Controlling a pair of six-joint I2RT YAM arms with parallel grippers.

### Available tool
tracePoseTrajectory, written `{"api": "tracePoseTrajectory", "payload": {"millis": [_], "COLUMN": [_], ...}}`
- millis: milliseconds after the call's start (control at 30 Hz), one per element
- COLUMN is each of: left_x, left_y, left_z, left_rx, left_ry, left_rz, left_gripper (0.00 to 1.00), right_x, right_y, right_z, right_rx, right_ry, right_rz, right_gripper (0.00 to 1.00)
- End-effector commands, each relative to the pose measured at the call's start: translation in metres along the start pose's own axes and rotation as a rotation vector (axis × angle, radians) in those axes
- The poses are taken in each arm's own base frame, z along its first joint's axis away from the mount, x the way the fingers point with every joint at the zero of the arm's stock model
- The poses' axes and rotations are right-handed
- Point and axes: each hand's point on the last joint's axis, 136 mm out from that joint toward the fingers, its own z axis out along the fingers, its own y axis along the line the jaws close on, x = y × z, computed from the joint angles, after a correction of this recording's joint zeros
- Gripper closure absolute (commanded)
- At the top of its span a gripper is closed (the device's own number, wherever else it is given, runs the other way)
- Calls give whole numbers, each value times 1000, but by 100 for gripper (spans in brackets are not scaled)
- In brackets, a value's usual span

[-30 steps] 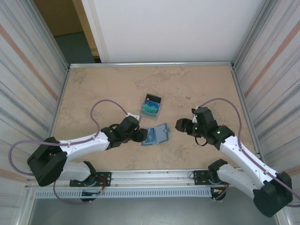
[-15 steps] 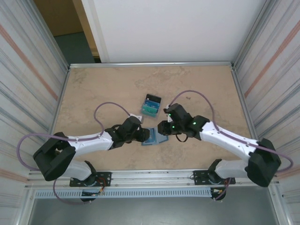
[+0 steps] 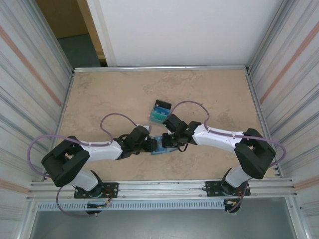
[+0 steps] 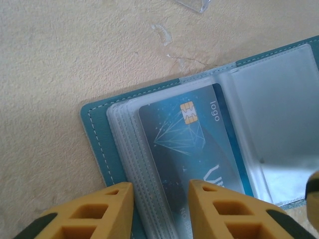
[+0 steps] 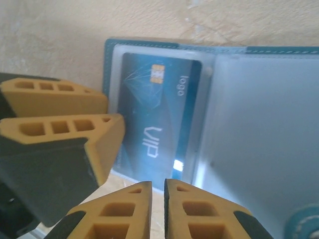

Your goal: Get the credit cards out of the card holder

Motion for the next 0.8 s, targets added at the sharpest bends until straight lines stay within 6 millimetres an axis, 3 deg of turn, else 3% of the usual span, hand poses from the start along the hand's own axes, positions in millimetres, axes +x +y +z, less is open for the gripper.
{"api": "tracePoseTrajectory", "payload": {"millis": [0,300,533,767], "left_x": [2,3,-1,-4], "left_y": [7,16,20,19], "left_z": [2,2,1,0], "left_rx": [-14,-58,-69,-72], "left_ry": [10,23,20,15], "left_rz": [-21,-13,-16,-11], "left_gripper": [65,66,67,66], "right_x": [-9,-28,-26,-16], "right_y": [-14,-51,-71,-79], "right_z": [-2,-4,0,9], "right_rx": [-2,-37,-104,-181], "right_ry": [-30,-79,-80,-73], "right_rz": [75,189,280,343], "right_gripper": [85,84,84,84]}}
